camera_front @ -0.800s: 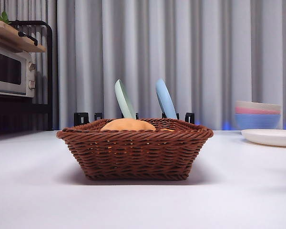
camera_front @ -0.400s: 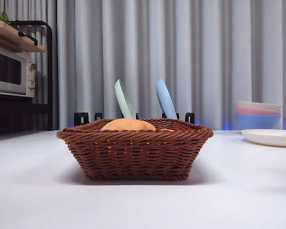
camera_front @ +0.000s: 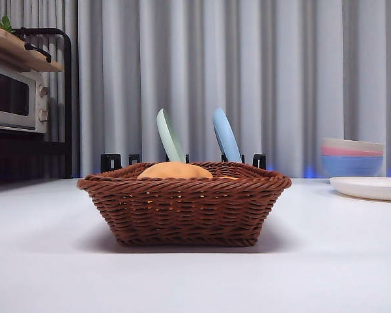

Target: Pick up the basket,pick up the corn from the table,pick up the potato from the table,pick up the cucumber from the table,put all items into the basket

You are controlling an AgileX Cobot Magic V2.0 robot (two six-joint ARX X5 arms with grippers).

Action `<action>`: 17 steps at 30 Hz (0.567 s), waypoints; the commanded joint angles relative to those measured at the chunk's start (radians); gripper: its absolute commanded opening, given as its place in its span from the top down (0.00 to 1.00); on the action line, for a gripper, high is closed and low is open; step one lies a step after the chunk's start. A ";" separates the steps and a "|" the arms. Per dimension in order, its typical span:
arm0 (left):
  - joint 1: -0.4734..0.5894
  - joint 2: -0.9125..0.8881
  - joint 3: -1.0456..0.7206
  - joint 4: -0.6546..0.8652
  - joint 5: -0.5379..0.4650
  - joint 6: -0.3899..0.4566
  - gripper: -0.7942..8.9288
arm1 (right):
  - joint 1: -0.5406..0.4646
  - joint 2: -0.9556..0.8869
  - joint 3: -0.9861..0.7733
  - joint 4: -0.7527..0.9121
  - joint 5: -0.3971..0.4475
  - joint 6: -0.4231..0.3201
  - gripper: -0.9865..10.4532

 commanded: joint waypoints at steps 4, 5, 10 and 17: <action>0.003 -0.003 -0.014 0.002 0.000 -0.003 0.92 | -0.149 -0.116 -0.151 0.137 -0.184 -0.200 0.91; 0.003 -0.003 -0.014 0.002 0.000 -0.003 0.92 | -0.161 -0.127 -0.178 0.160 -0.182 -0.197 0.91; 0.003 -0.003 -0.014 0.002 0.000 -0.003 0.92 | -0.192 -0.171 -0.335 0.292 -0.180 -0.184 0.91; 0.003 -0.003 -0.014 0.002 0.000 -0.003 0.92 | -0.199 -0.234 -0.441 0.295 -0.177 -0.140 0.91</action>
